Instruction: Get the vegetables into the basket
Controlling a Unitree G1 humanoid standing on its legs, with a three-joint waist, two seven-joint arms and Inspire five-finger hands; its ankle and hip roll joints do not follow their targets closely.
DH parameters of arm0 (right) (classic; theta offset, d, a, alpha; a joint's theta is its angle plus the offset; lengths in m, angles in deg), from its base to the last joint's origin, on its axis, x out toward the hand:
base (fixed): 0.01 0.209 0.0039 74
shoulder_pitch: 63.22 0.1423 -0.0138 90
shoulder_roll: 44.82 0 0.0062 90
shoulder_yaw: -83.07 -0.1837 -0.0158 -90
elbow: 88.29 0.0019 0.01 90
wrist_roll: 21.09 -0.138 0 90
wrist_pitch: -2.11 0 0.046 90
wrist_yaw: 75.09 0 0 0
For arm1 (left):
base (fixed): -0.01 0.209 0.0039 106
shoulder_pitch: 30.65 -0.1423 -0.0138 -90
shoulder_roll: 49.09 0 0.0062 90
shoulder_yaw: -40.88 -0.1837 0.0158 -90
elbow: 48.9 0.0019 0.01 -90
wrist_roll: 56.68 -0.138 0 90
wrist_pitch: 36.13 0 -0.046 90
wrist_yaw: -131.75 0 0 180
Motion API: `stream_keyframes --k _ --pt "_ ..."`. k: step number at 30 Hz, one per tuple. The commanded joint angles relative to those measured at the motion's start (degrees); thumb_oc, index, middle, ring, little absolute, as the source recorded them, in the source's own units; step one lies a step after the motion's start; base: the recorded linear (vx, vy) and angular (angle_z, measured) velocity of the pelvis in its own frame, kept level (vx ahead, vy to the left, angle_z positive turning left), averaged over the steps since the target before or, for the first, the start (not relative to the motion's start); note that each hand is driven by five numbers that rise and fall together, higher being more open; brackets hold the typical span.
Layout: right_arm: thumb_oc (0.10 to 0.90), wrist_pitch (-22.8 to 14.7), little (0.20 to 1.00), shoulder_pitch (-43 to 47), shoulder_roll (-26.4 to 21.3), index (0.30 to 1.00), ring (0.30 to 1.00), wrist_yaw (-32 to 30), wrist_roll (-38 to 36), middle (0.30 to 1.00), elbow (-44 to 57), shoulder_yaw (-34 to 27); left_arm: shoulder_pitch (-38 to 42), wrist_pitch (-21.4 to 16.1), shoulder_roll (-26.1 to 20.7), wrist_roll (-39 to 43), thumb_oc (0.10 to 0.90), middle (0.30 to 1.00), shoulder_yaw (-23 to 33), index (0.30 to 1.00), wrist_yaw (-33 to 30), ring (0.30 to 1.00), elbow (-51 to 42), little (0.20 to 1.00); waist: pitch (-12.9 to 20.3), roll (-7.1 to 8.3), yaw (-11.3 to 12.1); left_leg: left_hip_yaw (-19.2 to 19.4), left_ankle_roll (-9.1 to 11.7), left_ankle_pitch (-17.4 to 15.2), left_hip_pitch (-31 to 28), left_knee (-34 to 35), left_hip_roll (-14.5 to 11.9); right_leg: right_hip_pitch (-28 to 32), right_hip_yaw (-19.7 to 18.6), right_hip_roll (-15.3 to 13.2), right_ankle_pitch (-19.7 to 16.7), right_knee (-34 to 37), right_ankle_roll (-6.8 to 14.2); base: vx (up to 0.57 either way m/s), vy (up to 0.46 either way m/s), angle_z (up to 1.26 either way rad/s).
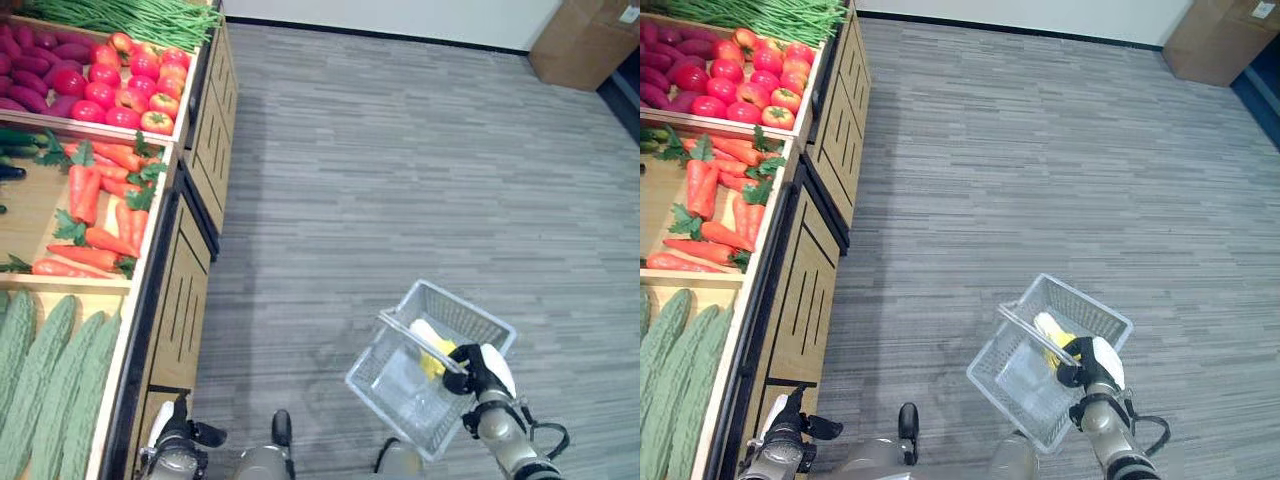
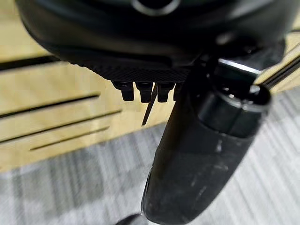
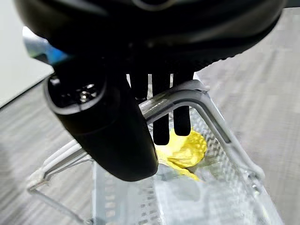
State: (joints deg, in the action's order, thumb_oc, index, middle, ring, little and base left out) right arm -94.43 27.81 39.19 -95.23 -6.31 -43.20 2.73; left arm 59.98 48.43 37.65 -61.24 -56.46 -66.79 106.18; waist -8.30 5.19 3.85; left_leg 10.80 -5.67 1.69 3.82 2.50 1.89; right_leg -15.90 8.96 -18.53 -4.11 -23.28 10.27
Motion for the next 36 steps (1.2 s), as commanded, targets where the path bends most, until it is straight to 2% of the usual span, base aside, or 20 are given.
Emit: stream_keyframes --k 1,3,5,9,10,12,14,16,17,18,20,21,22,23,25,26,28,30,33,36 --pt "0.400 -2.60 0.300 2.40 -5.54 0.300 0.300 -3.18 -1.97 0.300 5.45 -2.48 -1.18 -0.14 0.90 -1.60 0.900 1.000 1.64 1.000 -0.82 1.000 -0.32 1.000 -3.04 -0.65 -2.05 -1.40 6.11 -0.45 0.65 -0.35 -3.97 4.48 4.21 4.76 -3.42 11.27 0.04 0.24 0.000 -0.26" --pt "0.400 -2.54 0.300 2.52 -5.70 0.300 0.300 -3.37 -1.85 0.300 6.44 -2.46 -1.14 0.00 1.25 -1.67 0.900 1.000 1.64 1.000 -0.75 1.000 -0.23 1.000 -3.81 -0.80 -2.90 -1.99 6.71 -2.01 -1.61 -0.64 -4.09 3.31 3.89 5.29 -3.64 16.17 0.40 0.26 -0.045 -0.06" --pt "0.400 -2.41 0.300 2.99 -5.70 0.300 0.300 -3.42 -1.51 0.300 6.30 -2.21 -1.20 -0.02 2.04 -2.40 0.900 1.000 1.34 1.000 -0.26 1.000 -0.11 1.000 -4.24 -0.37 -4.20 -3.17 7.31 -4.56 -4.14 -1.88 -3.71 1.11 1.77 4.94 -6.79 21.88 1.82 0.34 -0.098 0.26" --pt "0.400 -2.21 0.300 2.80 -5.87 0.300 0.300 -3.04 -1.08 0.300 7.24 -2.41 -1.32 0.01 2.71 -2.86 0.900 1.000 0.88 1.000 0.28 1.000 0.36 1.000 -3.98 -0.37 -4.89 -4.60 8.06 -7.21 -6.78 -3.19 -3.83 0.55 0.19 4.78 -8.69 23.14 2.55 0.32 -0.144 0.52" --pt "0.400 -2.19 0.300 2.34 -5.86 0.300 0.300 -2.81 -0.76 0.300 7.23 -2.34 -1.96 0.12 3.18 -3.10 0.900 1.000 1.00 1.000 0.38 1.000 0.78 1.000 -2.87 -0.43 -4.87 -5.03 8.51 -8.29 -8.52 -3.12 -4.26 1.47 1.07 4.97 -8.59 23.49 2.08 0.39 -0.250 0.32" --pt "0.400 -2.23 0.300 2.27 -6.14 0.300 0.300 -2.57 -0.74 0.300 7.37 -2.23 -2.33 0.20 3.48 -3.12 0.900 1.000 1.07 1.000 0.31 1.000 0.87 1.000 -2.31 -0.87 -4.84 -5.12 9.16 -7.98 -9.02 -3.52 -5.10 2.13 1.86 5.55 -8.32 23.48 1.77 0.25 -0.211 0.25" --pt "0.400 -2.71 0.300 2.01 -6.91 0.300 0.300 -2.20 -0.69 0.300 8.45 -2.00 -2.25 0.54 3.83 -2.63 0.900 1.000 1.63 1.000 -0.01 1.000 2.61 1.000 -1.44 -1.58 -4.96 -5.90 11.12 -5.49 -9.41 -5.63 -8.25 2.90 2.98 7.91 -5.74 21.57 -0.22 0.27 -0.328 0.05" --pt "0.400 -3.19 0.300 1.57 -7.80 0.300 0.300 -2.40 -1.29 0.300 9.02 -2.57 -1.90 0.48 4.24 -1.92 0.900 1.000 1.66 1.000 0.16 1.000 2.95 1.000 -1.39 -2.07 -5.09 -6.66 12.67 -2.94 -7.99 -9.70 -9.91 3.62 4.01 9.24 -3.48 20.40 -1.77 0.21 -0.276 0.12" --pt "0.400 -3.32 0.300 1.35 -8.26 0.300 0.300 -2.50 -1.40 0.300 8.93 -2.75 -1.81 0.54 4.48 -1.75 0.900 1.000 1.53 1.000 0.09 1.000 2.67 1.000 -1.43 -2.32 -5.17 -7.42 13.19 -1.19 -6.80 -12.46 -10.26 4.12 4.38 9.88 -2.60 20.22 -2.57 0.18 -0.257 0.11" --pt "0.400 -3.36 0.300 1.11 -9.12 0.300 0.300 -2.61 -1.51 0.300 9.72 -3.24 -1.50 0.52 4.65 -1.58 0.900 1.000 1.09 1.000 0.02 1.000 2.05 1.000 -2.07 -2.29 -4.95 -9.02 13.81 2.08 -4.17 -18.18 -10.56 5.19 4.35 10.73 -1.37 19.99 -3.78 0.15 -0.262 0.04" --pt "0.400 -3.60 0.300 0.75 -9.91 0.300 0.300 -3.10 -2.01 0.300 9.03 -3.91 -0.91 0.46 4.78 -1.20 0.900 1.000 0.32 1.000 0.08 1.000 0.86 1.000 -3.37 -1.38 -4.48 -9.77 13.71 5.28 0.32 -26.21 -10.05 7.01 4.59 10.89 0.33 19.90 -5.43 0.12 -0.229 0.10" --pt "0.400 -3.63 0.300 0.77 -9.91 0.300 0.300 -3.11 -2.01 0.300 8.99 -3.93 -0.90 0.48 4.77 -1.19 0.900 1.000 0.30 1.000 0.08 1.000 0.85 1.000 -3.40 -1.45 -4.57 -9.95 13.73 5.13 0.56 -26.59 -10.10 7.01 4.73 10.92 0.37 19.85 -5.45 0.15 -0.234 0.10" --pt "0.400 -3.20 0.300 -0.04 -10.35 0.300 0.300 -3.19 -2.36 0.300 8.99 -5.06 0.06 0.56 4.90 -1.00 0.900 1.000 -0.57 1.000 0.31 1.000 0.70 1.000 -4.59 -0.86 -4.13 -9.05 12.98 4.50 5.06 -28.26 -9.27 9.32 5.40 10.88 1.61 20.36 -5.90 0.23 -0.205 0.17" --pt "0.400 -3.08 0.300 -0.11 -10.29 0.300 0.300 -3.71 -2.88 0.300 7.46 -5.77 0.59 0.67 4.99 -1.45 0.900 1.000 -1.15 1.000 0.35 1.000 1.15 1.000 -4.69 -0.50 -3.67 -7.26 12.20 2.81 10.14 -25.87 -8.15 11.27 5.52 10.82 2.56 21.28 -5.65 0.34 -0.206 0.45" --pt "0.400 -3.07 0.300 -1.05 -10.21 0.300 0.300 -4.20 -2.85 0.300 7.11 -6.24 0.42 0.78 4.86 -2.02 0.900 1.000 -1.09 1.000 -0.03 1.000 1.21 1.000 -4.00 -1.06 -3.15 -4.24 11.26 2.46 12.79 -16.29 -9.11 13.04 5.75 11.34 3.80 22.09 -5.08 0.33 -0.009 0.52" --pt "0.400 -2.94 0.300 -1.14 -10.03 0.300 0.300 -4.24 -2.72 0.300 7.07 -6.09 0.34 0.98 4.84 -2.11 0.900 1.000 -1.03 1.000 -0.15 1.000 1.30 1.000 -3.77 -1.20 -2.81 -3.67 11.27 3.41 11.96 -12.35 -9.26 13.57 5.30 11.60 4.44 22.05 -4.93 0.32 0.076 -0.03" --pt "0.400 -2.71 0.300 -1.69 -9.51 0.300 0.300 -4.29 -2.04 0.300 5.95 -5.33 -0.16 1.33 4.83 -2.79 0.900 1.000 -0.71 1.000 -0.44 1.000 1.74 1.000 -2.87 -2.41 -1.82 -3.61 12.26 9.87 12.05 -2.51 -10.49 16.83 4.68 13.00 6.52 22.00 -4.48 0.48 0.131 -0.54" --pt "0.400 -2.62 0.300 -1.76 -9.18 0.300 0.300 -3.84 -1.77 0.300 5.96 -5.11 -0.60 1.46 4.63 -3.28 0.900 1.000 -0.45 1.000 -0.47 1.000 2.35 1.000 -2.41 -2.24 -1.36 -4.60 12.14 9.68 11.58 -2.88 -10.08 18.53 3.49 12.95 7.68 21.37 -4.37 0.42 0.157 -0.51" --pt "0.400 -2.45 0.300 -2.23 -8.26 0.300 0.300 -3.24 -1.52 0.300 5.75 -5.36 -1.32 1.41 4.47 -3.85 0.900 1.000 0.02 1.000 -0.17 1.000 3.21 1.000 -1.00 -1.56 -1.26 -3.38 10.59 7.95 10.54 -3.62 -8.33 20.49 2.11 11.70 8.99 20.08 -3.73 0.33 0.212 -0.34" --pt "0.400 -2.34 0.300 -2.50 -7.20 0.300 0.300 -3.31 -1.93 0.300 6.25 -5.99 -1.16 1.27 3.95 -4.56 0.900 1.000 -0.29 1.000 -0.22 1.000 2.72 1.000 -0.04 -0.11 -0.99 -1.96 8.81 4.73 11.05 -6.90 -6.43 20.60 0.99 9.40 8.50 18.71 -2.52 0.24 0.210 -0.36"
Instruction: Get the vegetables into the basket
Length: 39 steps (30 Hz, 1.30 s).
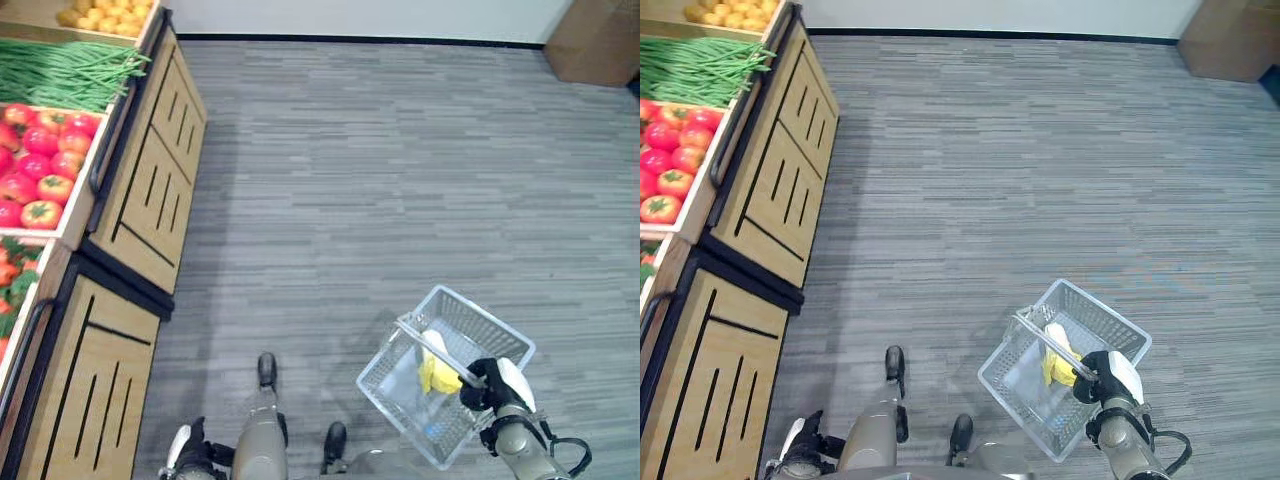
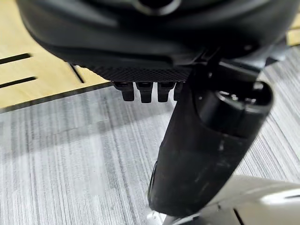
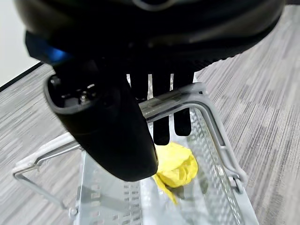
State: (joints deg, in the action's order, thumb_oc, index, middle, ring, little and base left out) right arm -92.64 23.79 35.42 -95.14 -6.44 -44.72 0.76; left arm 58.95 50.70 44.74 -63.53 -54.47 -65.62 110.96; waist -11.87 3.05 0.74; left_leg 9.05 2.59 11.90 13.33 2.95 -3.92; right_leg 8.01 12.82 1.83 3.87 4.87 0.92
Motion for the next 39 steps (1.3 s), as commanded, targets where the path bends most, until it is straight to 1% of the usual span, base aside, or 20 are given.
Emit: stream_keyframes --k 1,2,5,8,11,12,13,17,19,21,23,26,28,32,33,34,36,37,38,39 --pt "0.400 -4.05 0.300 1.59 -3.15 0.300 0.300 -3.12 -1.73 0.300 7.73 -3.84 0.08 -1.09 -3.27 -2.36 0.900 1.000 -2.41 1.000 -1.36 1.000 -2.00 1.000 3.64 2.41 2.10 0.16 0.24 -6.54 1.73 -8.50 -0.11 -3.35 -3.07 -11.48 0.01 -9.62 7.19 0.27 0.287 0.02" --pt "0.400 -3.94 0.300 1.72 -2.85 0.300 0.300 -2.93 -1.14 0.300 8.29 -3.38 0.36 -1.17 -4.04 -1.79 0.900 1.000 -1.92 1.000 -1.70 1.000 -2.72 1.000 3.77 3.47 2.51 0.69 -0.57 -8.91 2.44 -10.98 1.23 -3.83 -3.61 -12.83 -2.31 -9.96 8.11 0.19 0.211 0.19" --pt "0.400 -3.96 0.300 2.53 -2.72 0.300 0.300 -3.01 -1.38 0.300 7.96 -3.26 0.86 -1.22 -4.69 -1.54 0.900 1.000 -1.77 1.000 -1.98 1.000 -3.19 1.000 3.83 4.02 2.77 1.01 -1.10 -10.24 3.11 -12.12 1.94 -4.40 -3.93 -13.57 -4.20 -10.00 8.71 0.12 0.161 0.13" --pt "0.400 -3.74 0.300 4.57 -1.94 0.300 0.300 -3.08 -1.51 0.300 7.14 -2.08 1.54 -1.03 -5.39 -1.39 0.900 1.000 -1.64 1.000 -2.11 1.000 -2.87 1.000 3.72 4.82 3.41 1.69 -2.38 -11.59 1.91 -11.07 3.05 -6.61 -4.07 -14.65 -8.70 -13.56 9.91 0.11 0.157 0.06" --pt "0.400 -3.93 0.300 5.44 -1.55 0.300 0.300 -2.68 -1.36 0.300 7.25 -1.12 1.16 -0.92 -5.79 -1.43 0.900 1.000 -1.49 1.000 -1.94 1.000 -3.60 1.000 2.93 3.87 3.35 1.50 -3.91 -11.81 -1.17 -8.12 3.16 -11.39 -4.63 -13.77 -12.33 -24.33 10.05 0.07 0.137 -0.15" --pt "0.400 -3.95 0.300 5.47 -1.56 0.300 0.300 -2.69 -1.37 0.300 7.22 -1.09 1.16 -0.92 -5.78 -1.44 0.900 1.000 -1.47 1.000 -1.94 1.000 -3.61 1.000 2.91 3.90 3.38 1.56 -3.94 -11.76 -1.23 -8.00 3.21 -11.51 -4.72 -13.83 -12.24 -24.53 10.07 0.12 0.118 -0.02" --pt "0.400 -3.93 0.300 5.82 -1.39 0.300 0.300 -2.43 -1.02 0.300 7.58 -0.58 0.97 -0.90 -5.82 -1.28 0.900 1.000 -1.53 1.000 -1.75 1.000 -3.68 1.000 1.99 3.03 2.56 0.96 -4.41 -11.93 -4.46 -5.90 3.09 -15.46 -4.63 -13.54 -13.63 -28.62 10.01 0.14 0.096 0.14" --pt "0.400 -4.08 0.300 6.45 -1.77 0.300 0.300 -2.19 -0.89 0.300 8.54 -0.07 0.82 -1.15 -5.44 -0.47 0.900 1.000 -1.66 1.000 -1.52 1.000 -3.66 1.000 -0.06 1.83 0.49 -1.57 -3.51 -11.96 -9.31 -3.56 2.71 -21.03 -5.03 -11.61 -10.27 -24.01 8.56 0.22 -0.008 0.13" --pt "0.400 -4.31 0.300 6.70 -1.97 0.300 0.300 -2.51 -1.08 0.300 8.60 0.23 1.11 -1.29 -4.96 -0.34 0.900 1.000 -1.91 1.000 -1.39 1.000 -2.61 1.000 -0.69 2.13 -0.58 -3.79 -2.70 -13.53 -10.85 -4.39 3.10 -22.09 -7.74 -11.01 -10.30 -15.99 8.72 0.29 -0.148 0.48" --pt "0.400 -4.25 0.300 6.37 -2.40 0.300 0.300 -2.18 -0.96 0.300 9.35 0.30 1.70 -1.38 -4.60 -0.26 0.900 1.000 -1.65 1.000 -1.20 1.000 -1.10 1.000 -1.12 2.10 -2.51 -7.19 -1.76 -15.62 -13.16 -5.53 2.82 -24.42 -14.29 -10.42 -12.56 -7.89 9.71 0.45 -0.230 0.93" --pt "0.400 -3.71 0.300 5.62 -2.89 0.300 0.300 -1.87 -0.23 0.300 9.74 -0.12 2.02 -1.02 -4.49 -0.28 0.900 1.000 -1.12 1.000 -1.05 1.000 0.50 1.000 -0.37 2.62 -3.46 -10.68 -0.99 -17.31 -15.61 -5.34 2.98 -25.32 -16.23 -10.69 -14.50 -6.14 10.72 0.44 -0.235 1.65" --pt "0.400 -3.82 0.300 6.06 -3.04 0.300 0.300 -1.53 -0.48 0.300 7.42 -0.13 1.05 -0.75 -4.04 0.46 0.900 1.000 -0.07 1.000 -1.15 1.000 1.33 1.000 0.70 3.06 -2.97 -12.97 -0.05 -17.16 -17.22 -6.19 1.95 -23.30 -13.76 -10.23 -13.81 -8.20 9.67 0.27 -0.250 1.23" --pt "0.400 -4.02 0.300 6.10 -3.98 0.300 0.300 -1.22 -0.90 0.300 6.52 -0.27 0.26 -0.93 -3.65 2.18 0.900 1.000 0.90 1.000 -1.12 1.000 1.60 1.000 1.28 2.59 -2.74 -14.62 1.04 -16.42 -17.76 -6.62 0.24 -22.57 -12.39 -8.89 -12.01 -9.47 8.54 0.24 -0.294 0.76" --pt "0.400 -3.99 0.300 6.45 -5.30 0.300 0.300 -1.71 -1.80 0.300 3.04 -0.56 0.61 -0.87 -2.95 3.47 0.900 1.000 0.46 1.000 -1.08 1.000 1.49 1.000 1.00 1.94 -2.34 -16.14 2.50 -13.45 -14.76 -11.33 -1.06 -20.31 -8.37 -8.31 -8.72 -10.61 6.42 0.16 -0.236 0.73" --pt "0.400 -4.05 0.300 6.37 -5.48 0.300 0.300 -1.78 -2.15 0.300 2.43 -0.71 0.95 -0.85 -2.80 3.62 0.900 1.000 0.10 1.000 -1.20 1.000 1.15 1.000 0.81 1.85 -2.41 -15.56 2.64 -12.71 -13.65 -12.72 -0.98 -19.51 -7.32 -8.55 -8.38 -10.56 6.02 0.16 -0.209 0.96" --pt "0.400 -3.90 0.300 5.38 -5.64 0.300 0.300 -1.89 -2.69 0.300 2.37 -1.38 1.46 -0.75 -2.91 3.87 0.900 1.000 -0.21 1.000 -0.92 1.000 0.74 1.000 0.53 1.91 -2.62 -10.47 2.60 -11.36 -11.22 -14.50 -1.66 -17.47 -4.86 -9.18 -7.26 -10.23 5.22 0.11 -0.150 1.01" --pt "0.400 -3.91 0.300 5.37 -5.63 0.300 0.300 -1.89 -2.69 0.300 2.37 -1.38 1.45 -0.73 -2.93 3.88 0.900 1.000 -0.22 1.000 -0.91 1.000 0.73 1.000 0.59 1.93 -2.70 -10.56 2.60 -11.41 -11.06 -14.66 -1.63 -17.51 -4.78 -9.21 -7.26 -10.21 5.23 0.05 -0.089 0.90" --pt "0.400 -3.77 0.300 4.19 -5.30 0.300 0.300 -2.28 -3.55 0.300 1.17 -2.42 1.99 -0.54 -3.24 3.22 0.900 1.000 -1.07 1.000 -0.89 1.000 -0.58 1.000 0.56 1.62 -3.24 -2.89 2.40 -10.44 -9.28 -12.90 -3.65 -15.54 -1.22 -9.93 -6.16 -9.43 5.16 0.04 -0.083 0.58" --pt "0.400 -3.77 0.300 4.19 -5.30 0.300 0.300 -2.28 -3.55 0.300 1.17 -2.41 1.98 -0.54 -3.25 3.22 0.900 1.000 -1.07 1.000 -0.89 1.000 -0.58 1.000 0.60 1.63 -3.26 -2.91 2.39 -10.42 -9.24 -12.88 -3.63 -15.58 -1.21 -9.95 -6.17 -9.43 5.16 0.05 -0.102 0.67" --pt "0.400 -3.49 0.300 3.81 -4.93 0.300 0.300 -2.44 -3.99 0.300 0.83 -2.91 2.53 -0.31 -3.44 2.86 0.900 1.000 -1.51 1.000 -0.85 1.000 -0.59 1.000 0.66 1.53 -3.57 0.38 2.35 -10.19 -8.05 -11.73 -4.52 -14.84 0.08 -10.40 -5.91 -9.03 5.35 0.05 0.001 1.03"
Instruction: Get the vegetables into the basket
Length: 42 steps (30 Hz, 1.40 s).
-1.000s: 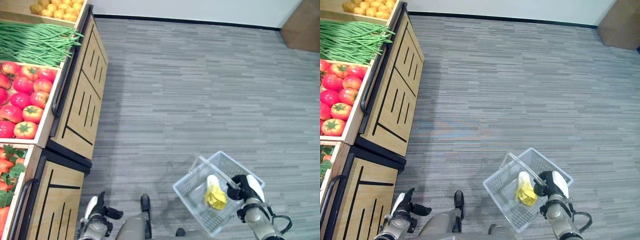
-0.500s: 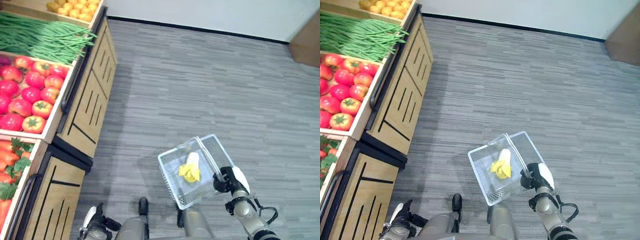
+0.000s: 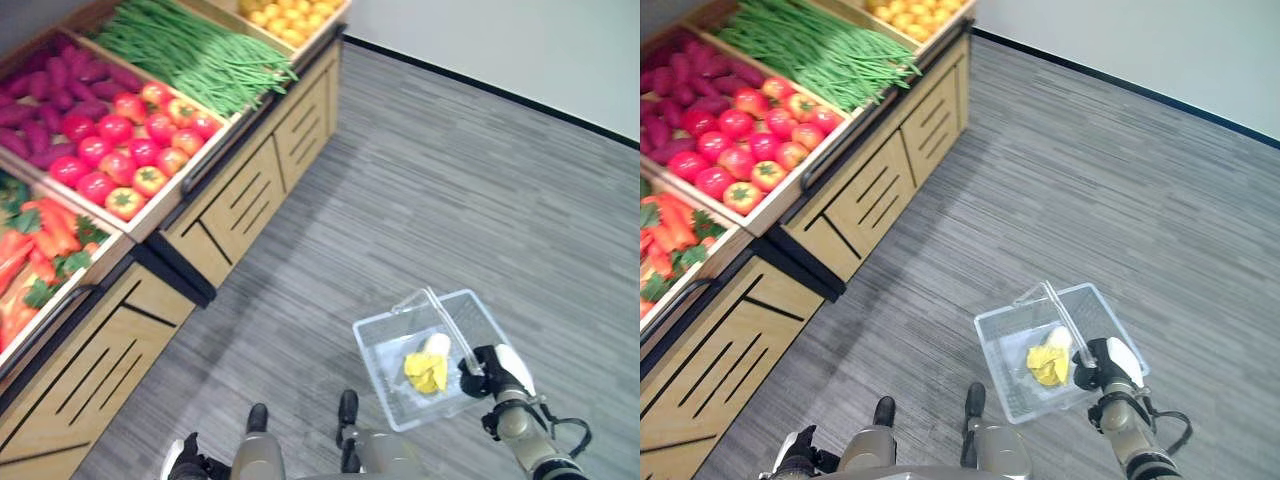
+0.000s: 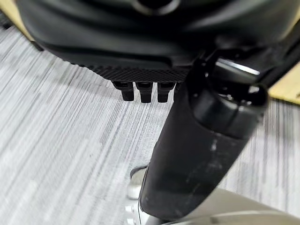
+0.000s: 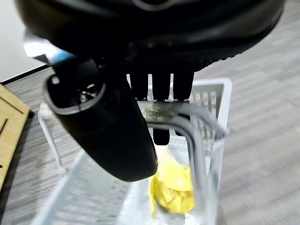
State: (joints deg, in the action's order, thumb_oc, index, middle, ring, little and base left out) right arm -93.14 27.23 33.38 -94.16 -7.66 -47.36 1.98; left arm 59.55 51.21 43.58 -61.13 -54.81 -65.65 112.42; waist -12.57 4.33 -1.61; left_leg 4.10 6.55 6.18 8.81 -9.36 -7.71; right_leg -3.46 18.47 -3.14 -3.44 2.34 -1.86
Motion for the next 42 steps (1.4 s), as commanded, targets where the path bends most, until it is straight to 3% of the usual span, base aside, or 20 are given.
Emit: stream_keyframes --k 1,2,3,5,10,13,18,20,22,26,31,35,38,42 --pt "0.400 -2.99 0.300 -0.68 -2.21 0.300 0.300 -4.07 -3.57 0.300 3.38 -4.95 2.74 -0.56 -2.48 -0.38 0.900 1.000 -1.86 1.000 -1.11 1.000 -2.04 1.000 1.69 -0.79 -1.76 11.54 -0.84 -2.44 -1.74 5.33 -2.43 -2.25 -2.62 -6.04 1.96 -5.83 8.81 0.10 0.021 1.03" --pt "0.400 -2.98 0.300 -0.89 -1.90 0.300 0.300 -4.15 -3.53 0.300 2.95 -4.84 2.84 -0.34 -2.34 -1.17 0.900 1.000 -2.11 1.000 -1.19 1.000 -1.60 1.000 1.89 -1.26 -1.77 11.53 -0.52 -1.46 -1.56 7.05 -2.48 -1.54 -1.64 -6.24 2.32 -5.62 9.11 0.22 0.150 1.38" --pt "0.400 -3.13 0.300 -1.31 -1.63 0.300 0.300 -4.22 -3.30 0.300 3.12 -4.69 2.63 -0.21 -2.52 -2.01 0.900 1.000 -2.43 1.000 -1.40 1.000 -1.42 1.000 2.17 -1.93 -1.51 11.97 0.49 2.23 0.15 9.73 -4.00 -0.62 -0.55 -6.69 2.52 -5.70 9.45 0.18 0.130 1.03" --pt "0.400 -3.15 0.300 -1.55 -1.44 0.300 0.300 -4.02 -3.06 0.300 3.09 -4.47 2.38 -0.17 -2.69 -2.34 0.900 1.000 -2.43 1.000 -1.47 1.000 -1.32 1.000 2.13 -1.88 -1.37 11.54 0.48 2.16 -0.40 9.75 -4.00 0.16 -0.19 -7.08 2.88 -5.89 9.48 0.16 0.121 0.63" --pt "0.400 -2.45 0.300 -1.07 0.07 0.300 0.300 -2.95 -1.53 0.300 0.96 -3.07 1.67 0.03 -3.54 -3.42 0.900 1.000 -2.07 1.000 -1.15 1.000 -0.36 1.000 2.78 -0.72 -0.46 11.55 -1.20 -0.61 -0.97 8.76 -1.05 1.64 -1.42 -9.37 2.20 -6.59 10.75 0.16 0.209 -0.10" --pt "0.400 -2.17 0.300 -0.19 1.52 0.300 0.300 -2.58 -0.96 0.300 -0.75 -1.98 1.78 -0.13 -4.49 -3.68 0.900 1.000 -1.77 1.000 -1.28 1.000 -0.23 1.000 2.84 1.23 0.58 11.61 -2.69 -3.77 0.23 5.22 0.96 2.26 -2.68 -11.69 -0.53 -6.73 12.10 0.11 0.217 0.21" --pt "0.400 -1.83 0.300 1.84 2.88 0.300 0.300 -2.37 -0.73 0.300 -2.85 -0.29 1.46 -0.12 -5.47 -3.41 0.900 1.000 -1.37 1.000 -1.66 1.000 -1.03 1.000 2.61 2.12 1.78 11.70 -4.67 -4.97 -0.67 6.13 2.81 0.61 -3.90 -13.38 -4.72 -11.79 13.31 0.06 0.186 0.15" --pt "0.400 -1.98 0.300 2.50 3.26 0.300 0.300 -2.24 -0.94 0.300 -2.75 0.08 1.78 -0.09 -5.85 -3.42 0.900 1.000 -1.55 1.000 -1.60 1.000 -1.09 1.000 2.29 1.82 1.43 10.94 -5.41 -4.86 -1.89 7.72 3.41 -1.64 -6.71 -12.44 -5.75 -17.73 13.32 0.07 0.176 0.01" --pt "0.400 -2.07 0.300 2.73 3.57 0.300 0.300 -2.18 -1.57 0.300 -2.91 0.26 2.05 -0.02 -6.12 -3.34 0.900 1.000 -1.53 1.000 -1.65 1.000 -0.60 1.000 1.91 1.53 0.86 9.83 -5.64 -5.00 -3.52 8.73 3.68 -3.80 -9.75 -10.23 -4.80 -18.95 12.71 0.11 0.108 0.12" --pt "0.400 -2.29 0.300 2.98 3.68 0.300 0.300 -2.21 -2.47 0.300 -3.93 0.36 2.48 -0.07 -6.49 -3.23 0.900 1.000 -1.41 1.000 -1.57 1.000 0.00 1.000 1.37 1.40 0.17 7.33 -5.08 -5.37 -5.41 9.47 3.97 -6.26 -10.68 -9.31 -3.79 -12.34 12.35 0.15 -0.023 0.46" --pt "0.400 -2.46 0.300 3.27 3.37 0.300 0.300 -2.37 -2.79 0.300 -4.38 0.43 3.03 -0.49 -6.01 -1.63 0.900 1.000 -1.05 1.000 -1.67 1.000 0.99 1.000 0.66 2.33 -0.64 2.00 -3.52 -7.04 -6.95 8.39 3.65 -8.38 -16.84 -9.35 -6.31 -5.42 13.62 0.19 -0.176 0.65" --pt "0.400 -2.30 0.300 3.69 3.48 0.300 0.300 -2.13 -2.53 0.300 -6.09 0.70 2.40 -0.28 -5.60 -1.06 0.900 1.000 -0.32 1.000 -1.73 1.000 2.06 1.000 1.26 2.65 0.06 1.02 -2.47 -6.45 -6.88 8.76 2.45 -6.97 -15.45 -8.45 -4.14 -4.49 12.91 0.10 -0.239 0.76" --pt "0.400 -2.73 0.300 3.09 2.87 0.300 0.300 -1.73 -2.49 0.300 -7.33 1.50 1.56 -0.36 -4.69 0.31 0.900 1.000 0.47 1.000 -1.51 1.000 2.71 1.000 1.97 1.71 0.24 -0.91 -0.68 -5.10 -6.33 9.25 -0.86 -5.62 -13.77 -5.59 -1.96 -4.14 11.24 0.12 -0.329 0.08" --pt "0.400 -2.78 0.300 2.33 1.45 0.300 0.300 -1.65 -2.40 0.300 -8.52 1.14 1.63 -0.67 -3.29 0.88 0.900 1.000 -0.84 1.000 -0.73 1.000 1.77 1.000 1.07 0.20 -0.23 -1.04 0.24 -4.11 -3.44 3.51 -1.46 -3.90 -10.61 -4.93 0.27 -5.08 9.39 0.09 -0.238 0.51"
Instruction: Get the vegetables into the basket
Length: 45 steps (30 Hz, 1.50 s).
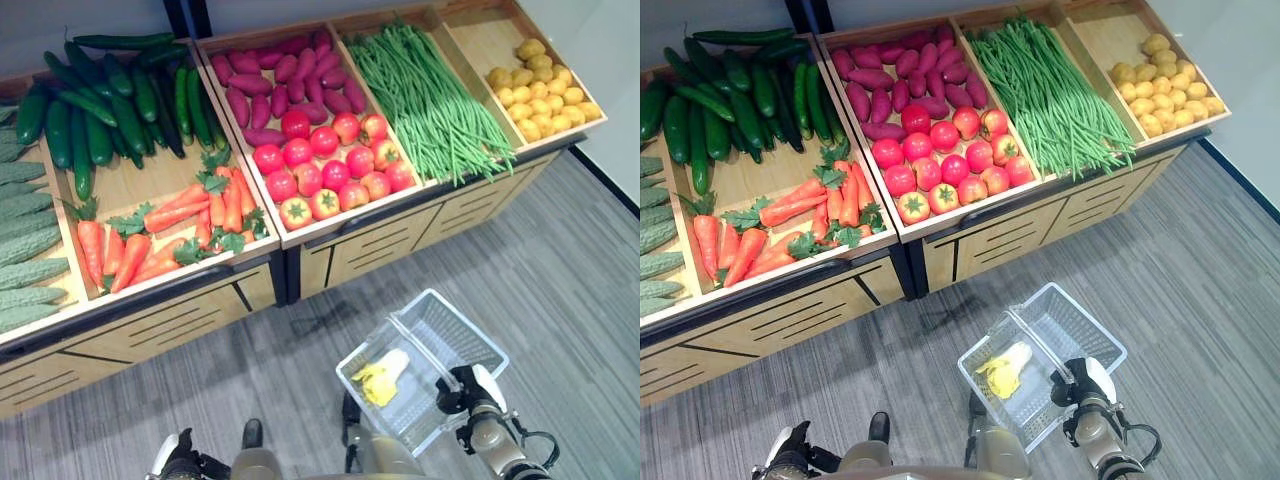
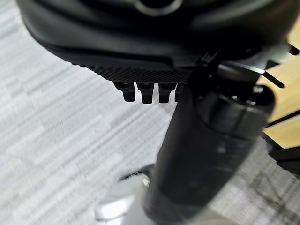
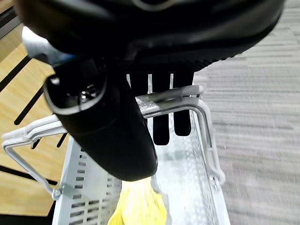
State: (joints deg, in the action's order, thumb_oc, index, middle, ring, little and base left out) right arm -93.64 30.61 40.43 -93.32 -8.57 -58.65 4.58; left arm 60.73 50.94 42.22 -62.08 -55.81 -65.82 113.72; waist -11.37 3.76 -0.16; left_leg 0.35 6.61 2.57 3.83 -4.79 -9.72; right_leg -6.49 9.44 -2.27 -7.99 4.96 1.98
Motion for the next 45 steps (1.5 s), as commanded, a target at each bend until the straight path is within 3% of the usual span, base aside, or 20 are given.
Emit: stream_keyframes --k 1,5,8,11,17,20,21,22,24,27,28,29,30,31,32,35,37,38,45 --pt "0.400 -2.06 0.300 -1.49 -5.56 0.300 0.300 -2.52 -1.79 0.300 2.46 -1.83 0.85 -0.35 -1.88 1.83 0.900 1.000 -0.36 1.000 -0.33 1.000 0.15 1.000 -0.32 0.55 -2.07 5.25 0.16 0.71 1.97 -1.32 0.00 -0.15 -0.53 -5.87 5.17 -7.74 5.25 0.01 -0.073 0.46" --pt "0.400 -1.68 0.300 -2.21 -5.25 0.300 0.300 -2.65 -1.96 0.300 0.00 -1.94 1.26 -0.45 -1.72 1.71 0.900 1.000 -1.23 1.000 -0.74 1.000 -0.52 1.000 0.66 -0.53 -1.90 5.53 0.91 3.88 2.56 5.20 -1.26 0.68 0.76 -6.01 5.27 -7.18 6.10 0.05 0.033 0.45" --pt "0.400 -1.19 0.300 -2.51 -4.78 0.300 0.300 -2.31 -1.35 0.300 -1.67 -1.99 1.10 -0.38 -1.65 1.95 0.900 1.000 -1.31 1.000 -0.61 1.000 -0.45 1.000 1.11 -0.88 -2.06 5.81 0.33 3.57 1.91 6.66 -0.72 1.07 0.67 -6.62 5.73 -7.91 6.52 0.10 0.146 0.08" --pt "0.400 -0.22 0.300 -2.83 -2.85 0.300 0.300 -1.21 -0.63 0.300 -4.91 -1.74 0.90 -0.29 -2.33 2.24 0.900 1.000 -0.33 1.000 -0.33 1.000 0.16 1.000 2.07 0.11 -1.54 7.35 -0.65 2.72 -0.22 8.49 1.09 1.96 -0.50 -8.37 4.69 -7.43 7.54 0.10 0.220 -0.29" --pt "0.400 0.01 0.300 -2.80 -0.19 0.300 0.300 -1.00 -0.97 0.300 -7.98 -1.15 1.14 0.13 -3.39 4.76 0.900 1.000 3.87 1.000 -2.75 1.000 2.57 1.000 3.31 1.65 -1.08 8.68 -1.01 1.99 -1.51 9.79 1.92 2.17 -1.41 -9.40 2.68 -5.39 8.67 0.05 0.095 -0.08" --pt "0.400 0.00 0.300 -3.68 0.98 0.300 0.300 -0.72 -0.64 0.300 -9.73 -0.93 1.12 -0.33 -4.53 14.79 0.900 1.000 14.07 1.000 -7.82 1.000 5.05 1.000 4.81 1.83 -1.12 9.36 -0.64 1.48 -2.86 9.79 1.69 3.53 -1.72 -9.43 2.39 -3.50 8.83 0.08 0.008 -0.17" --pt "0.400 -0.16 0.300 -4.30 1.28 0.300 0.300 -0.77 -0.56 0.300 -9.67 -0.93 1.53 -0.95 -5.75 20.32 0.900 1.000 19.69 1.000 -11.07 1.000 5.61 1.000 5.31 1.82 -1.29 9.73 -0.38 1.34 -3.36 9.79 1.43 3.98 -1.77 -9.35 2.43 -2.89 8.78 0.04 -0.016 -0.17" --pt "0.400 -0.20 0.300 -4.53 1.34 0.300 0.300 -0.71 -0.59 0.300 -9.55 -0.84 1.66 -1.21 -6.19 21.78 0.900 1.000 21.27 1.000 -11.58 1.000 5.85 1.000 5.37 1.84 -1.45 9.80 -0.30 1.25 -3.64 9.79 1.36 4.31 -1.78 -9.30 2.47 -2.66 8.79 0.04 -0.024 -0.16" --pt "0.400 -0.43 0.300 -5.56 0.59 0.300 0.300 -0.04 -0.54 0.300 -8.68 -0.28 1.63 -2.61 -11.15 28.23 0.900 1.000 29.50 1.000 -15.83 1.000 7.30 1.000 6.20 1.64 -2.09 10.63 0.33 1.00 -4.77 9.79 0.93 5.36 -2.07 -9.02 2.45 -1.67 8.90 0.03 -0.028 -0.14" --pt "0.400 -1.21 0.300 -5.33 -0.91 0.300 0.300 0.12 0.27 0.300 -8.78 1.29 2.58 -4.30 -18.91 29.29 0.900 1.000 33.34 1.000 -20.56 1.000 6.97 1.000 6.71 0.75 -2.56 11.18 0.92 1.14 -5.11 9.79 0.67 5.73 -1.90 -8.80 1.96 -0.69 9.12 -0.02 -0.005 -0.11" --pt "0.400 -1.39 0.300 -5.28 -1.00 0.300 0.300 0.03 0.74 0.300 -8.88 2.01 3.62 -5.45 -21.00 29.03 0.900 1.000 33.32 1.000 -22.48 1.000 3.33 1.000 6.70 0.43 -2.61 11.05 1.02 1.23 -4.96 9.79 0.63 5.69 -1.58 -8.82 1.94 -0.64 9.22 -0.04 0.013 0.01" --pt "0.400 -1.73 0.300 -5.54 -0.91 0.300 0.300 -0.44 1.83 0.300 -9.06 2.22 4.70 -7.59 -22.84 25.23 0.900 1.000 31.60 1.000 -26.88 1.000 -9.19 1.000 6.36 0.49 -2.51 10.48 1.16 1.55 -4.49 9.79 0.54 5.71 -0.99 -8.87 1.94 -0.81 9.30 -0.05 -0.004 0.02" --pt "0.400 -1.91 0.300 -5.92 -0.71 0.300 0.300 -0.65 2.22 0.300 -9.38 1.81 4.91 -8.15 -22.83 19.88 0.900 1.000 30.13 1.000 -30.02 1.000 -23.31 1.000 5.81 0.73 -2.14 9.74 1.22 1.47 -4.28 9.79 0.56 6.13 -0.25 -8.92 2.23 -0.80 9.40 -0.06 -0.020 0.10" --pt "0.400 -2.03 0.300 -6.01 -0.66 0.300 0.300 -0.67 2.16 0.300 -9.26 1.38 4.92 -7.92 -22.71 17.76 0.900 1.000 30.18 1.000 -30.92 1.000 -27.33 1.000 5.75 0.93 -2.01 9.41 1.19 1.78 -3.76 9.79 0.62 5.91 -0.03 -8.97 2.07 -0.79 9.33 -0.07 -0.055 0.60" --pt "0.400 -2.21 0.300 -6.10 -0.44 0.300 0.300 -0.93 2.07 0.300 -9.51 0.33 5.96 -7.33 -20.82 10.54 0.900 1.000 28.75 1.000 -33.07 1.000 -39.44 1.000 5.13 1.78 -1.29 8.12 1.15 1.94 -2.66 9.79 0.74 5.92 0.98 -9.18 2.19 -0.88 9.35 -0.05 -0.042 0.57" --pt "0.400 -2.19 0.300 -5.72 -0.54 0.300 0.300 -1.07 2.10 0.300 -9.61 0.09 6.98 -6.31 -20.37 7.20 0.900 1.000 28.11 1.000 -34.02 1.000 -40.21 1.000 4.73 1.98 -1.10 7.42 1.10 2.10 -2.04 9.79 0.86 5.89 1.62 -9.32 2.27 -1.06 9.35 -0.04 -0.018 0.23" --pt "0.400 -2.12 0.300 -5.01 -0.64 0.300 0.300 -1.18 2.42 0.300 -8.82 0.73 9.62 -5.41 -21.13 3.10 0.900 1.000 24.88 1.000 -33.40 1.000 -43.31 1.000 4.22 2.20 -1.18 7.16 1.08 2.23 -1.48 9.79 0.97 5.60 1.75 -9.43 2.14 -1.13 9.42 -0.06 0.014 0.03" --pt "0.400 -2.41 0.300 -4.19 -0.81 0.300 0.300 -1.64 2.75 0.300 -7.14 1.50 10.07 -4.94 -20.80 -2.32 0.900 1.000 21.58 1.000 -31.80 1.000 -48.91 1.000 3.74 2.39 -1.07 6.96 1.04 2.31 -0.95 9.79 0.99 5.33 1.77 -9.60 1.93 -1.12 9.40 -0.05 0.021 0.00" --pt "0.400 -2.60 0.300 -2.00 -2.08 0.300 0.300 -1.34 3.08 0.300 -3.75 2.36 10.93 -4.77 -23.58 -9.95 0.900 1.000 13.55 1.000 -23.50 1.000 -51.91 1.000 2.72 2.20 -1.65 7.23 1.07 2.50 -0.05 9.79 1.00 4.53 1.67 -9.92 0.93 -0.60 9.56 -0.05 0.026 0.04"
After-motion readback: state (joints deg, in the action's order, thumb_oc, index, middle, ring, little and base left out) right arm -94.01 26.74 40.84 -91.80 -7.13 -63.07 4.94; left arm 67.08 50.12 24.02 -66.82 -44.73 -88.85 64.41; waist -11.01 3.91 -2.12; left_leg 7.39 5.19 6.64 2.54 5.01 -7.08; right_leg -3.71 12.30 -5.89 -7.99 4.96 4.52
